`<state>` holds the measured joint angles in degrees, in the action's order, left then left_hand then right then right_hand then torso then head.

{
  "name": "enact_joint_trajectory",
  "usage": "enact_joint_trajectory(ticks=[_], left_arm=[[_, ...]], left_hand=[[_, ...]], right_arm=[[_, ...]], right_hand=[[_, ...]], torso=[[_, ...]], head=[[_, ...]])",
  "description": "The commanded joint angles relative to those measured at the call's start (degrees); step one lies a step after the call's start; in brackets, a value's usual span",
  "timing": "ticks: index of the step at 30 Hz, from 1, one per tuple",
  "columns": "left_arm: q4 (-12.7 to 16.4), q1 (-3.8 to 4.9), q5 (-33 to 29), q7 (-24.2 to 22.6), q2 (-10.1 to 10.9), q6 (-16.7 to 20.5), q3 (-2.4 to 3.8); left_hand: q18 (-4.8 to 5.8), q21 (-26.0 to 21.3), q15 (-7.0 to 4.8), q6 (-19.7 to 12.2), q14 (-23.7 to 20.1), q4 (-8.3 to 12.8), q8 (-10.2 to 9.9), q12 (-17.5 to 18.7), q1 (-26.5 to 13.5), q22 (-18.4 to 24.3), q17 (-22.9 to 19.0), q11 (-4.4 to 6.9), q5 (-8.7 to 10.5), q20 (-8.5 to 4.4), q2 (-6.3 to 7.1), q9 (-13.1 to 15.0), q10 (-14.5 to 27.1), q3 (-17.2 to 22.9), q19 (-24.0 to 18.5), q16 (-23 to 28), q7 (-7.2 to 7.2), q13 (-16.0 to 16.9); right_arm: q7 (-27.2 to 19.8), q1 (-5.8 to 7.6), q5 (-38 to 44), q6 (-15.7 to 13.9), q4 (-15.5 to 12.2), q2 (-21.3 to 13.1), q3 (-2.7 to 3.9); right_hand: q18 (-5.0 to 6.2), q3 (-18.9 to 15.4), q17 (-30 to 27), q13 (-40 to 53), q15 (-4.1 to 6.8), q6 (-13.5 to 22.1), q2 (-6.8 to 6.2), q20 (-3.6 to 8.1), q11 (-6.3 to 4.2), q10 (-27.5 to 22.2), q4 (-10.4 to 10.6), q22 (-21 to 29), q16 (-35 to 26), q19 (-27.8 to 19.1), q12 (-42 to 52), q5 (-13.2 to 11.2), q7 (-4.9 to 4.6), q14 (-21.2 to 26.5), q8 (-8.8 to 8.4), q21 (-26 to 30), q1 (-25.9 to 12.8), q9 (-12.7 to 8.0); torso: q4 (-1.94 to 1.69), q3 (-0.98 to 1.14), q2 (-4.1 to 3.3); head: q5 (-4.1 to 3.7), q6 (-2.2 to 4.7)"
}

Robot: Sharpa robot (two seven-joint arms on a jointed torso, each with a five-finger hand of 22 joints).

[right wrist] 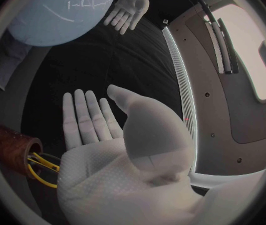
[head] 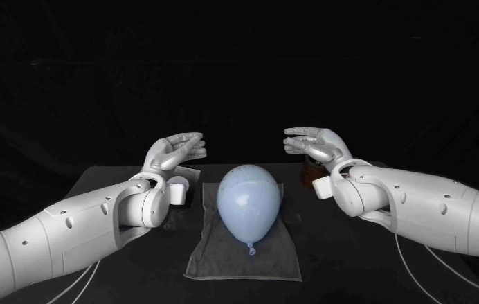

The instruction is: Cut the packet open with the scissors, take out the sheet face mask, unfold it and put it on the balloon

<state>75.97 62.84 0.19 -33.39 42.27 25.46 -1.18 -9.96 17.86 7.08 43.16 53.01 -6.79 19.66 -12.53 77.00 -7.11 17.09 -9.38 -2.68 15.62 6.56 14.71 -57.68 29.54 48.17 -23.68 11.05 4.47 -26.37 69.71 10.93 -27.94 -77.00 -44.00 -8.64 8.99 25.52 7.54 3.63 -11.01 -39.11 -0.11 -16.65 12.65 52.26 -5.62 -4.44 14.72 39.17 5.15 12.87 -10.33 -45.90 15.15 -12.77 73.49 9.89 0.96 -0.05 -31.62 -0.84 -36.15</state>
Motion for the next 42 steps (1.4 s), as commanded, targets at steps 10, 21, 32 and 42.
enact_joint_trajectory(ticks=[10, 21, 32, 42], left_arm=[[5.1, 0.2, 2.9, 2.7, 4.2, -9.3, 0.03], [12.3, 0.15, 0.9, 2.9, 8.2, -10.3, 0.0], [14.8, 0.1, -0.5, 3.9, 9.7, -11.1, -0.06], [15.5, 0.07, -1.2, 4.9, 9.7, -12.4, -0.1]], left_hand=[[-0.76, 2.9, -2.15, 3.5, 8.9, -0.5, -0.1, 5.2, 0.3, 0.6, 0.7, 1.45, -0.11, -5.74, 1.88, 0.1, -6.2, 2.1, 14.3, 0.8, 0.52, -0.7], [-0.41, 6.2, -4.49, 6.3, 12.4, -0.6, -1.4, 3.0, -1.1, -0.8, 11.0, 3.11, -0.32, -7.95, 2.44, -0.3, -12.3, -0.6, 19.6, -9.0, -0.54, 1.2], [-0.33, 8.4, -4.62, 7.2, 8.8, -0.1, -2.2, 2.7, -0.2, -2.2, 17.2, 3.33, -0.16, -8.17, 2.09, -0.3, -11.3, -0.8, 18.6, -14.6, -0.83, 2.3], [-0.32, 3.2, -2.53, 5.8, 3.4, -1.5, -3.4, 5.9, -0.3, 0.6, 13.3, 2.19, -0.14, -5.65, 2.74, -0.3, -9.9, -0.9, 12.9, -4.1, -0.41, 0.6]], right_arm=[[8.0, 4.6, 19.1, 9.7, -5.6, -7.8, 0.06], [24.9, 6.64, 42.1, 16.7, -10.7, -14.7, 0.03], [42.1, 8.58, 47.5, 12.5, -13.8, -19.6, 0.02], [44.3, 10.81, 48.8, 7.9, -13.0, -22.9, 0.02]], right_hand=[[1.66, 6.2, 3.2, 0.6, 6.03, -11.4, -3.26, 4.71, -4.69, 16.6, -0.9, -2.4, 4.7, 13.7, 1.6, 0.5, -1.72, -18.9, 1.66, -7.1, 0.6, 0.5], [1.44, -0.4, 19.0, 7.8, 12.28, -18.7, -5.92, 11.05, -10.51, 29.5, 0.5, -9.7, 20.9, 23.8, 7.3, 1.8, 3.53, -31.4, 3.41, -19.9, -1.6, 3.8], [1.32, 2.9, 31.6, 12.3, 12.43, -15.1, -7.35, 12.04, -9.85, 23.0, 5.2, -12.3, 33.5, 27.4, 6.3, -2.7, 2.64, -34.0, 2.06, -23.9, -5.0, 7.3], [1.28, 3.1, 51.6, 7.6, 10.6, -12.2, -11.38, 10.77, -7.11, 17.1, 8.7, -14.2, 51.3, 31.3, -1.5, -4.2, 0.25, -38.9, -1.45, -27.0, -5.5, 8.3]], torso=[[0.02, 0.46, -0.57], [-0.27, 0.33, -0.13], [-0.27, 0.37, -0.03], [-0.18, 0.41, -0.13]], head=[[-1.8, -0.39], [-4.72, -1.04], [-6.51, -1.44], [-6.84, -1.33]])
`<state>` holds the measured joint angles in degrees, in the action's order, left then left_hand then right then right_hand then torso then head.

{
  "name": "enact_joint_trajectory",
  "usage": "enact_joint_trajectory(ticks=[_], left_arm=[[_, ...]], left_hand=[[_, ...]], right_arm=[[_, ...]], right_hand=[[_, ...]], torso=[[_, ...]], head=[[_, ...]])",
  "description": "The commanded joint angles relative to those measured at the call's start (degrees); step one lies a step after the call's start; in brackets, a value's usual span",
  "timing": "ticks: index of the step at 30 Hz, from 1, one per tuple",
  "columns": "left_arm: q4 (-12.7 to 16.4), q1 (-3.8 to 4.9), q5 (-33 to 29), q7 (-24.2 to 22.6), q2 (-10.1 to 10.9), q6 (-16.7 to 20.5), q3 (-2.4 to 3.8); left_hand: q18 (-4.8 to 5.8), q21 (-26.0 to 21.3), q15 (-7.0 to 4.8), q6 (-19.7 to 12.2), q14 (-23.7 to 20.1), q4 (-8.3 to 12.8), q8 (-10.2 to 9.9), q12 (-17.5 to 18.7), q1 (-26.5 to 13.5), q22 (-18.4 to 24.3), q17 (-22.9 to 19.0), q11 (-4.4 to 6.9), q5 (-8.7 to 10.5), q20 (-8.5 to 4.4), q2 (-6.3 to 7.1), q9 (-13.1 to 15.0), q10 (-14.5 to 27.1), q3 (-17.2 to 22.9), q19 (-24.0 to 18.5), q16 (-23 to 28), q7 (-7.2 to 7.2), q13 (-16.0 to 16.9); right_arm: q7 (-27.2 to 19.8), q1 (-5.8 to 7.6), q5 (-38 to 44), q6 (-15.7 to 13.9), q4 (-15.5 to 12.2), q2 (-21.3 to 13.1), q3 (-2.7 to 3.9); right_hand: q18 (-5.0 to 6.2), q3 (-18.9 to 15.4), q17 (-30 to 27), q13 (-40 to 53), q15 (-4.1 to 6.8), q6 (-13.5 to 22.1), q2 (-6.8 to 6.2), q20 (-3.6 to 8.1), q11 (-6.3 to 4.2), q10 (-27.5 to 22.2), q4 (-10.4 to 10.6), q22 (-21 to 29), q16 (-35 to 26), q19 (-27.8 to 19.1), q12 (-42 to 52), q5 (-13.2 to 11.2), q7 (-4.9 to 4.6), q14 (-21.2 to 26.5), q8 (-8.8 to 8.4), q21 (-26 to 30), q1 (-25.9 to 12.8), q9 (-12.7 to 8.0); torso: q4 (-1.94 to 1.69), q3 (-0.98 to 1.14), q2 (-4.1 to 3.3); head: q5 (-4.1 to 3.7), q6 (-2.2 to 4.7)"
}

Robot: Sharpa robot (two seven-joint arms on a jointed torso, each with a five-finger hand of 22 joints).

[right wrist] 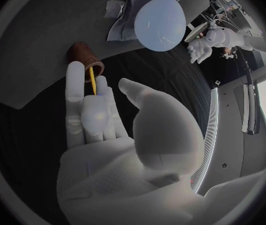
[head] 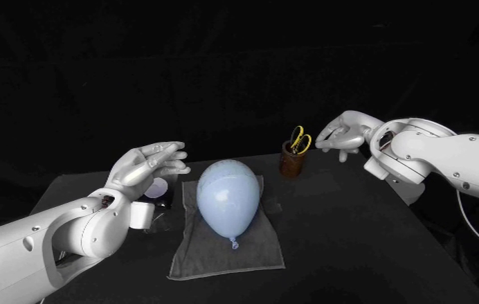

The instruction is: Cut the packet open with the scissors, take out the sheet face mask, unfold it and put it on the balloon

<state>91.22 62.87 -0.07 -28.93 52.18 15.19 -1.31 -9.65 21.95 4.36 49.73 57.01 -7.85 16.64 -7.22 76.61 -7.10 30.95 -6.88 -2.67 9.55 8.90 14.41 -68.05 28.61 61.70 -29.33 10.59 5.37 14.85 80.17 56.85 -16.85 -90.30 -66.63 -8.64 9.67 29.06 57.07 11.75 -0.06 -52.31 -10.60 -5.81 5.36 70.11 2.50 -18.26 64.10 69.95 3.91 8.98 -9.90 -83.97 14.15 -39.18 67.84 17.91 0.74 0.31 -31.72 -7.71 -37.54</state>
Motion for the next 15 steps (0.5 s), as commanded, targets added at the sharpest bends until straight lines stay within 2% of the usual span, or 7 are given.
enact_joint_trajectory(ticks=[1, 3, 4, 7, 11, 15], left_arm=[[0.3, 0.04, -1.0, 0.5, -0.2, -2.2, 0.03], [0.2, 0.03, -1.0, 0.6, -0.3, -2.2, 0.02], [0.2, 0.03, -1.1, 0.6, -0.4, -2.2, 0.02], [0.1, 0.03, -1.1, 0.5, -0.4, -2.1, 0.01], [0.1, 0.03, -1.1, 0.4, -0.5, -2.0, 0.0], [0.2, 0.04, -1.3, 0.4, -0.6, -1.9, -0.01]], left_hand=[[-0.73, -1.6, 0.43, -1.2, -1.0, -0.7, -0.6, 1.2, 0.0, 1.0, -1.0, -0.47, -0.14, 0.76, 0.55, 0.0, 0.8, -0.1, -0.9, 2.7, 0.12, -0.5], [-0.83, -2.5, 0.74, -1.8, -1.2, -1.0, -0.9, 2.0, 0.0, 1.6, -1.7, -0.69, -0.14, 1.17, 0.78, 0.0, 1.4, -0.3, -0.9, 4.5, 0.17, -0.9], [-0.86, -2.9, 0.82, -2.0, -1.2, -1.1, -1.0, 2.2, 0.0, 1.8, -1.9, -0.76, -0.14, 1.28, 0.81, 0.0, 1.5, -0.3, -0.9, 5.1, 0.18, -1.0], [-0.87, -3.1, 0.87, -2.1, -1.1, -1.3, -1.1, 2.4, -0.1, 2.0, -2.1, -0.81, -0.15, 1.35, 0.84, 0.0, 1.6, -0.5, -0.8, 5.4, 0.25, -1.1], [-0.89, -3.4, 0.87, -2.1, -0.6, -1.5, -1.1, 2.5, -0.2, 2.2, -2.1, -0.86, -0.15, 1.44, 0.79, 0.1, 1.5, -0.6, -0.8, 5.7, 0.37, -1.1], [-0.89, -3.7, 0.88, -2.1, -0.2, -1.7, -1.1, 2.6, -0.3, 2.4, -2.2, -0.9, -0.15, 1.5, 0.73, 0.1, 1.4, -0.7, -0.8, 5.9, 0.47, -1.1]], right_arm=[[3.3, 0.51, 3.3, -3.8, 0.7, -0.3, 0.02], [4.0, 0.78, 3.9, -5.3, 1.9, 0.1, 0.02], [4.2, 0.85, 4.1, -5.8, 2.4, 0.5, 0.02], [4.5, 0.95, 4.3, -6.4, 4.3, 2.2, -0.05], [4.7, 0.76, 4.2, -6.6, 7.1, 5.5, -0.21], [4.8, 0.38, 3.9, -6.0, 9.8, 8.7, -0.27]], right_hand=[[0.63, -0.7, 2.6, -0.7, -0.44, 1.2, -1.05, -0.13, 0.28, -1.1, 0.7, -0.5, 2.4, 0.6, -0.3, -0.3, -0.26, -0.8, -0.57, -0.7, 0.2, 0.3], [0.61, -1.7, 4.6, -1.5, -0.79, 2.4, -1.51, -0.43, 0.74, -2.7, 1.3, -1.0, 4.3, 0.6, -0.4, -0.3, -0.71, -1.0, -1.19, -1.3, 0.4, 0.6], [0.55, -2.3, 5.1, -2.0, -1.1, 3.4, -1.63, -0.64, 1.15, -4.2, 1.6, -1.2, 4.8, 0.6, -0.4, -0.3, -1.1, -1.0, -1.71, -1.5, 0.4, 0.7], [0.59, -3.5, 5.9, -2.6, -1.41, 4.0, -1.58, -0.97, 1.46, -5.2, 2.3, -1.6, 5.6, 0.3, -0.1, -0.3, -1.41, -0.8, -2.04, -1.9, 0.7, 1.0], [0.64, -5.1, 5.1, -3.5, -1.7, 4.8, -1.42, -1.29, 1.77, -6.3, 3.2, -2.0, 5.1, -0.3, 0.0, -0.5, -1.71, -0.2, -2.43, -2.1, 1.0, 1.5], [0.7, -7.7, 3.8, -4.5, -2.1, 5.8, -1.15, -1.65, 2.21, -7.7, 4.9, -2.2, 4.1, -1.0, 0.0, -0.6, -2.09, 0.5, -3.08, -2.1, 1.0, 1.9]], torso=[[0.07, 0.04, -0.01], [0.13, -0.03, 0.09], [0.12, -0.01, 0.1], [0.04, 0.09, 0.07], [-0.12, 0.12, -0.04], [-0.09, 0.2, -0.21]], head=[[0.0, 0.07], [-0.31, -0.03], [-0.34, -0.05], [-0.11, -0.16], [-0.06, -0.03], [0.09, 0.19]])
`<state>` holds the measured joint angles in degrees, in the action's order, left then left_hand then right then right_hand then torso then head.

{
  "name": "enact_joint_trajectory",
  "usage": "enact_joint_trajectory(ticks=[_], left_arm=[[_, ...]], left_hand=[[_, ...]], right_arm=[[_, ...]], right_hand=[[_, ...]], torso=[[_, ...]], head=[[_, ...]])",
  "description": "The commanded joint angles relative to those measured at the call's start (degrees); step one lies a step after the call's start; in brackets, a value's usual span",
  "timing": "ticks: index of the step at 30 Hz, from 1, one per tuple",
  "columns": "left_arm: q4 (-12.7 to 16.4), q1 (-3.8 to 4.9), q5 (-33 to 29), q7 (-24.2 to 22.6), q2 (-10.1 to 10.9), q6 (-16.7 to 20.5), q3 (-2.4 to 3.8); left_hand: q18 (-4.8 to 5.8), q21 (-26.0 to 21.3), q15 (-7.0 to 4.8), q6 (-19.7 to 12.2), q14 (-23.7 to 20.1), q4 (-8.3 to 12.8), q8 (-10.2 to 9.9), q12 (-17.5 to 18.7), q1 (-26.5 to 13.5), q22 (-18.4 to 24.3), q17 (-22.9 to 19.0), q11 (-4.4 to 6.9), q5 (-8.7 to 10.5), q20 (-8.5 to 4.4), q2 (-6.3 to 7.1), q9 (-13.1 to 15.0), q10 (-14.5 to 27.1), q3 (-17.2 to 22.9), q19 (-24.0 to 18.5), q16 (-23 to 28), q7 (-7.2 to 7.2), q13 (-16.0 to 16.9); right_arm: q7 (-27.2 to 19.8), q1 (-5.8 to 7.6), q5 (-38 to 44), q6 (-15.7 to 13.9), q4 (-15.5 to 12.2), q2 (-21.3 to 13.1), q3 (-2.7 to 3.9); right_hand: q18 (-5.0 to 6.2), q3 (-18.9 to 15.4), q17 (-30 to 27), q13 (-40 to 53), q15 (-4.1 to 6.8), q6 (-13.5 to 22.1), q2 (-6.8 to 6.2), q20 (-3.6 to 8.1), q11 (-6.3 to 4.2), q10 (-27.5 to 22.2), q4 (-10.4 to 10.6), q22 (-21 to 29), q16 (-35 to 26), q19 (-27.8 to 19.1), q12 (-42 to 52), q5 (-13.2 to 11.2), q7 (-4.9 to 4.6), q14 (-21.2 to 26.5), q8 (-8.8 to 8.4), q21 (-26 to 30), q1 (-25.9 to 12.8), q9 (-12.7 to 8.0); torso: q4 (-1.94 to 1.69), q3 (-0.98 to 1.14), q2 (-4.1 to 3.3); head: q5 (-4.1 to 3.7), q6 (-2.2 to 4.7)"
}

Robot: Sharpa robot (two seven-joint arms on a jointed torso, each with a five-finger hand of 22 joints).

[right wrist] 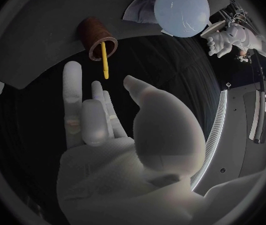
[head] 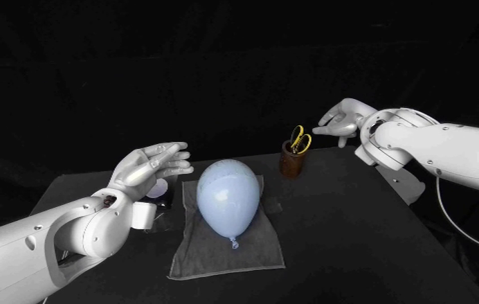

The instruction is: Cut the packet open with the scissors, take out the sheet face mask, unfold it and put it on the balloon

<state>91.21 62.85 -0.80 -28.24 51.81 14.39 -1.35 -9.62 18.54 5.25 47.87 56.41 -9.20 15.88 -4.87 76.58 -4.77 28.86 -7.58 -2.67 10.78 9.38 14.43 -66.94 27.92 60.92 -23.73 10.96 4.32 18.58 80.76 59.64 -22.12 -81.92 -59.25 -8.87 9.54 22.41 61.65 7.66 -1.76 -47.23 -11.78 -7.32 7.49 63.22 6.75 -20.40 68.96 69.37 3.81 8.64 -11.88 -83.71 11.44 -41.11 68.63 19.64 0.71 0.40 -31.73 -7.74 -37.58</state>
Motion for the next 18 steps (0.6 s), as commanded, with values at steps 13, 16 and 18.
enact_joint_trajectory(ticks=[13, 16, 18], left_arm=[[0.2, 0.1, -0.5, -0.2, -0.5, -1.0, 0.04], [0.3, 0.11, -0.4, -0.1, -0.5, -1.4, 0.04], [0.3, 0.11, -0.3, -0.1, -0.4, -1.5, 0.04]], left_hand=[[-0.91, -0.8, 0.05, 0.0, 0.8, -0.2, -0.3, 0.4, 0.3, 0.4, -0.2, -0.34, -0.15, 0.37, 0.05, 0.2, 0.1, 0.1, 0.0, 0.9, 0.41, -0.1], [-0.89, -0.9, 0.09, 0.0, 0.8, -0.2, -0.3, 0.4, 0.3, 0.4, -0.2, -0.36, -0.15, 0.39, 0.05, 0.2, 0.1, 0.1, 0.0, 1.0, 0.43, -0.1], [-0.88, -0.9, 0.1, 0.0, 0.8, -0.2, -0.3, 0.4, 0.3, 0.4, -0.2, -0.38, -0.14, 0.41, 0.06, 0.2, 0.1, 0.1, 0.0, 1.1, 0.45, -0.1]], right_arm=[[3.5, -1.09, 0.5, 2.1, 9.6, 9.6, -0.09], [4.9, -1.15, 1.7, 1.7, 10.6, 10.2, -0.09], [6.0, -1.17, 3.1, 1.2, 11.1, 10.4, -0.09]], right_hand=[[0.99, -18.2, -4.1, -3.9, -1.47, 3.3, 3.69, -1.28, 1.31, -5.0, 9.9, -0.4, -3.7, -1.5, 1.3, -0.2, -1.49, 1.5, -3.95, 0.3, 5.1, 0.9], [0.97, -19.3, -4.7, -3.9, -1.42, 3.3, 3.99, -1.3, 1.34, -5.1, 10.0, -0.4, -4.2, -1.5, 1.4, -0.1, -1.47, 1.6, -4.1, 0.4, 5.4, 0.9], [0.98, -20.3, -4.7, -3.9, -1.37, 3.0, 4.31, -1.28, 1.28, -5.0, 10.0, -0.4, -4.2, -1.4, 1.7, -0.2, -1.41, 1.6, -4.15, 0.4, 5.6, 1.0]], torso=[[-0.06, 0.43, -1.0], [-0.11, 0.41, -1.07], [-0.17, 0.4, -1.09]], head=[[-0.21, 1.04], [-0.38, 0.98], [-0.41, 0.91]])
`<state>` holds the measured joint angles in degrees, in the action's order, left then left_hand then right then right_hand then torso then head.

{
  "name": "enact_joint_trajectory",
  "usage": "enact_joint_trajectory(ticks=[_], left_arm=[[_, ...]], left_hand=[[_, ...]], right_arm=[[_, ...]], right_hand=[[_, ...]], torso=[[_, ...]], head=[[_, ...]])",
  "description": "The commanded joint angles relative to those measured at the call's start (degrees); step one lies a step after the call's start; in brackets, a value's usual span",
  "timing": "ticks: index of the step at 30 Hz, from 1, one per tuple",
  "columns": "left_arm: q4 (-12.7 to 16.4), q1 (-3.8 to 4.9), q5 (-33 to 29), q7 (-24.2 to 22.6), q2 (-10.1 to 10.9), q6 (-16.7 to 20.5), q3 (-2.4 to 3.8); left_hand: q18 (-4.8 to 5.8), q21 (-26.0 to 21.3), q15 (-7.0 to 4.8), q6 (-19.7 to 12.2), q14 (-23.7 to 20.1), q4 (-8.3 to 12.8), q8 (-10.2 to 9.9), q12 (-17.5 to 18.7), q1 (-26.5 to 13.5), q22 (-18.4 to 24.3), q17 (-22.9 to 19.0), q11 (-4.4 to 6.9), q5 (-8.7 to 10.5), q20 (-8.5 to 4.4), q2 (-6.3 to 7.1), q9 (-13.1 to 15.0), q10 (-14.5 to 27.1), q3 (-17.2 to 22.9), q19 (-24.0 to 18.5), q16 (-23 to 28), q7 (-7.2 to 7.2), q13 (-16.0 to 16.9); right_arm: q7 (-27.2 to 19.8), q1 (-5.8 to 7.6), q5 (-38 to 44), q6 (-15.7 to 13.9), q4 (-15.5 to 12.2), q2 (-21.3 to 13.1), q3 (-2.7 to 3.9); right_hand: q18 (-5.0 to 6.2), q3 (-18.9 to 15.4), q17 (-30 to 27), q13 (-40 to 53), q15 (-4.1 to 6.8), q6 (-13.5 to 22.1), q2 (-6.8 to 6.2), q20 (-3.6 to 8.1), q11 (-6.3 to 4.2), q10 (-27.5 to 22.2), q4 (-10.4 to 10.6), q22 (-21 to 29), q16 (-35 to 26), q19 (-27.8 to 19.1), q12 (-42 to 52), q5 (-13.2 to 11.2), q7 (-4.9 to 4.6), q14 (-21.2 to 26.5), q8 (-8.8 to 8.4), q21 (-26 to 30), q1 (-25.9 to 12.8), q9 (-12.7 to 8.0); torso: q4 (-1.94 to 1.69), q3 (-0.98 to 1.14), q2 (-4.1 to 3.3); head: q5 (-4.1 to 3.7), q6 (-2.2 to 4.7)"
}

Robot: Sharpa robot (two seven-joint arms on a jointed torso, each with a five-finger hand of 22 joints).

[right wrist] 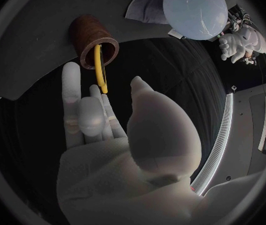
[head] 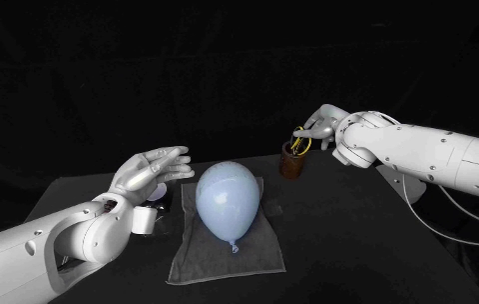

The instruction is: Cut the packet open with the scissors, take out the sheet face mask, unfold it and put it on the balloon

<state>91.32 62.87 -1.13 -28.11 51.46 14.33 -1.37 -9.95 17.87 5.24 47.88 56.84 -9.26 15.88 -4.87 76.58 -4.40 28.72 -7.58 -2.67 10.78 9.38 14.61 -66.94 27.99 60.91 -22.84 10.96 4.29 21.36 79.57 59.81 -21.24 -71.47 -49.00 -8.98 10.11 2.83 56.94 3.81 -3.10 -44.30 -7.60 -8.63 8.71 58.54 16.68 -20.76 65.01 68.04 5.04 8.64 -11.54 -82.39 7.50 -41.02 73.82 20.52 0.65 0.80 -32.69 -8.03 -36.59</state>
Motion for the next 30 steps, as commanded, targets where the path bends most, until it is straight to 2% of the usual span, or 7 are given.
enact_joint_trajectory(ticks=[1, 6, 13, 18, 23, 27, 30], left_arm=[[0.2, 0.09, 0.0, -0.2, -0.1, -1.5, 0.05], [0.1, 0.1, 0.1, -0.1, 0.0, -1.6, 0.05], [-0.2, 0.1, 0.1, 0.2, -0.1, -1.7, 0.05], [-0.3, 0.11, 0.1, 0.4, -0.1, -1.8, 0.06], [-0.5, 0.12, 0.1, 0.7, -0.1, -1.7, 0.06], [-0.8, 0.12, 0.0, 0.8, 0.0, -1.7, 0.06], [-1.1, 0.12, -0.1, 0.9, 0.0, -1.6, 0.06]], left_hand=[[-0.55, -0.2, 0.12, 0.0, 0.3, -0.2, -0.3, 0.4, 0.3, 0.1, -0.1, -0.38, -0.15, 0.41, 0.06, 0.0, 0.1, 0.0, 0.0, 0.2, 0.45, -0.1], [-0.54, -0.3, 0.15, 0.1, 0.3, -0.2, -0.3, 0.4, 0.3, 0.1, -0.1, -0.4, -0.15, 0.44, 0.06, 0.1, 0.0, 0.0, 0.0, 0.3, 0.48, -0.1], [-0.54, -0.4, 0.19, 0.2, 0.3, -0.3, -0.3, 0.4, 0.3, 0.1, -0.1, -0.43, -0.15, 0.47, -0.01, 0.1, 0.0, 0.0, -0.1, 0.4, 0.54, -0.1], [-0.54, -0.4, 0.21, 0.2, 0.3, -0.3, -0.2, 0.4, 0.3, 0.2, -0.1, -0.45, -0.14, 0.49, -0.04, 0.1, -0.1, 0.0, -0.1, 0.5, 0.59, -0.1], [-0.54, -0.5, 0.23, 0.3, 0.3, -0.4, -0.2, 0.4, 0.3, 0.2, -0.1, -0.47, -0.15, 0.51, -0.09, 0.1, -0.1, 0.0, -0.1, 0.6, 0.64, -0.1], [-0.54, -0.5, 0.25, 0.3, 0.3, -0.4, -0.2, 0.4, 0.3, 0.2, -0.1, -0.5, -0.15, 0.53, -0.17, 0.1, -0.2, 0.0, -0.1, 0.7, 0.69, -0.1], [-0.54, -0.5, 0.25, 0.3, 0.3, -0.4, -0.2, 0.4, 0.3, 0.2, -0.1, -0.5, -0.15, 0.53, -0.17, 0.1, -0.2, 0.0, -0.1, 0.7, 0.69, -0.1]], right_arm=[[3.6, 0.0, 3.5, 0.3, 0.8, 0.2, 0.02], [4.4, -0.02, 4.6, 0.6, 1.1, 0.3, 0.02], [4.2, -0.19, 3.5, 2.8, 1.1, 1.2, 0.02], [4.2, -0.47, 2.4, 4.6, 1.4, 1.4, 0.02], [4.1, -0.63, 1.6, 5.5, 1.7, 1.4, 0.02], [4.1, -0.68, 1.1, 5.8, 1.6, 1.2, 0.02], [4.2, -0.7, 0.9, 5.8, 1.4, 1.0, 0.02]], right_hand=[[0.41, -1.0, 0.1, 0.0, -0.02, 0.1, 0.19, 0.05, 0.04, -0.3, 0.0, 0.0, -0.1, -0.1, 0.5, -0.2, -1.73, 0.2, -0.23, 0.3, 0.5, 0.1], [0.43, -2.2, 2.7, 0.0, 0.13, -0.5, 1.0, 0.18, -0.15, 0.2, 0.0, -0.2, 2.1, 0.5, 1.1, -0.3, -1.53, -0.8, -0.17, 0.0, 1.2, 0.3], [0.41, -2.4, 3.4, 0.0, 0.22, -0.8, 1.92, 0.28, -0.26, 0.4, -0.3, -0.5, 2.8, 0.7, 1.5, -0.3, -1.42, -1.0, -0.26, -0.2, 3.0, 0.4], [0.43, -2.5, 5.8, 0.1, 0.48, -1.9, 2.81, 0.5, -0.62, 1.4, -0.5, -0.9, 5.0, 1.0, 2.2, 0.0, -1.04, -1.8, 0.07, -0.8, 4.7, 0.7], [0.45, -2.4, 6.5, 0.2, 0.87, -3.5, 3.76, 0.83, -1.16, 3.0, -0.6, -1.4, 5.9, 1.2, 3.1, 0.4, -0.46, -2.1, 0.69, -1.4, 6.1, 1.0], [0.46, -1.9, 6.5, 0.4, 1.21, -5.1, 4.71, 1.28, -1.73, 4.9, -0.6, -1.7, 6.1, 1.0, 3.5, -0.6, 0.14, -2.1, 1.31, -1.6, 6.9, 1.3], [0.45, -1.8, 6.5, 0.4, 1.28, -5.3, 4.84, 1.33, -1.8, 5.1, -0.6, -1.7, 6.2, 1.0, 3.5, -0.6, 0.21, -2.1, 1.34, -1.7, 7.0, 1.3]], torso=[[-0.09, 0.01, -0.11], [0.05, 0.04, -0.02], [0.02, 0.07, -0.04], [0.02, -0.01, -0.08], [0.06, 0.01, -0.05], [0.1, 0.08, 0.0], [0.06, 0.06, 0.0]], head=[[-0.1, -0.11], [0.07, -0.31], [0.03, -0.37], [-0.1, -0.33], [-0.23, -0.71], [-0.16, -0.9], [-0.23, -0.87]])
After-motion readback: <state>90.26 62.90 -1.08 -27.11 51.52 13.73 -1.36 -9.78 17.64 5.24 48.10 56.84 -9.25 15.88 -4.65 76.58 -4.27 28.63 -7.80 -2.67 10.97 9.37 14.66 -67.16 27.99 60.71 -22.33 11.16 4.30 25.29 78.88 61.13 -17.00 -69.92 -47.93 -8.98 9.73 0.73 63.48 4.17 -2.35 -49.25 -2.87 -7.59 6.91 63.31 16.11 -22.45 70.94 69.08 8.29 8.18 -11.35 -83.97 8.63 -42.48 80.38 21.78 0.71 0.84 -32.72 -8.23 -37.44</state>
